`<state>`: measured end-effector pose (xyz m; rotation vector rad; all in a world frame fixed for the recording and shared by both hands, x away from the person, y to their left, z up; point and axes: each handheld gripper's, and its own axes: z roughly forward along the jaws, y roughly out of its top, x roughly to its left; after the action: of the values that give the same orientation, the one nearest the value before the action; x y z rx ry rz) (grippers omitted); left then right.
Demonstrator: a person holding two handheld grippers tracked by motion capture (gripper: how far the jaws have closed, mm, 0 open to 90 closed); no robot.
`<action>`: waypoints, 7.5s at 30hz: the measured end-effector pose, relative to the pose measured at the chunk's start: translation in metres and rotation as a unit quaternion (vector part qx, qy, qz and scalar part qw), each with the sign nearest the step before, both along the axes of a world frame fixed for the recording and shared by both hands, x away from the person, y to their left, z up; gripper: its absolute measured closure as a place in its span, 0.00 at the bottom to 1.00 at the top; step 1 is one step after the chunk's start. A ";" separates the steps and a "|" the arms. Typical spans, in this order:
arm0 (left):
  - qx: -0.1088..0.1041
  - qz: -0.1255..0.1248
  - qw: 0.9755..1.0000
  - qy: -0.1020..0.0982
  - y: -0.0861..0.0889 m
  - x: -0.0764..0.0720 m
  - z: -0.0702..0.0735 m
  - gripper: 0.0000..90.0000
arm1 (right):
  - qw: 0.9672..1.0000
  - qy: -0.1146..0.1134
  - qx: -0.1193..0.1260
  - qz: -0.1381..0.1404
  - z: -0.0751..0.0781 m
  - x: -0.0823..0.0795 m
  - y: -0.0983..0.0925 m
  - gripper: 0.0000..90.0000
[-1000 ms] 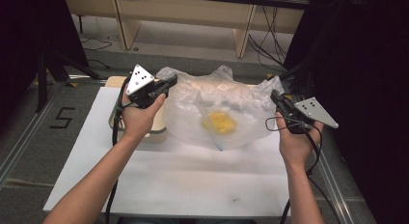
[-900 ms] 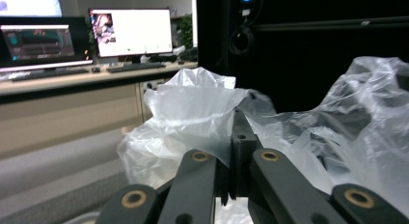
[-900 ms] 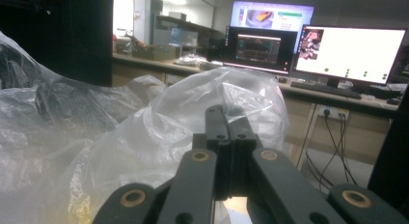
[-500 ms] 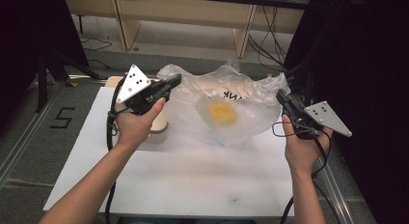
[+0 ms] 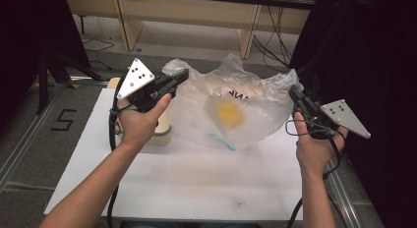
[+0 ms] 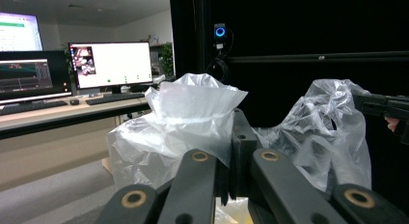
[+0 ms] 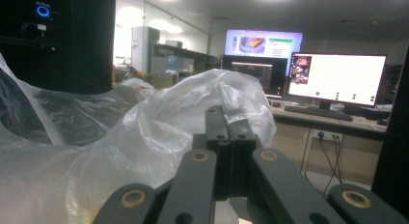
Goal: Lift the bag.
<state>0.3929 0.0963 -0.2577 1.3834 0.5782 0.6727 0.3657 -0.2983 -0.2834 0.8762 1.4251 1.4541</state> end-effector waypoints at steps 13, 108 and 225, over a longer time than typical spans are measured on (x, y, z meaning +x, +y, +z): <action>0.013 0.026 0.999 0.017 0.006 0.018 -0.011 0.99 | 1.000 0.018 -0.009 -0.006 -0.008 0.012 -0.003 1.00; 0.084 0.092 0.987 0.102 0.006 0.091 -0.063 0.99 | 0.989 0.097 -0.086 -0.068 -0.053 0.086 -0.003 1.00; 0.129 0.015 0.970 0.208 -0.011 0.061 -0.110 0.97 | 0.990 0.108 -0.066 -0.055 -0.056 0.069 -0.021 0.94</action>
<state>0.4543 0.0854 -0.3680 1.7812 0.8667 0.4930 0.4345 -0.3198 -0.3389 1.0364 1.5855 1.1963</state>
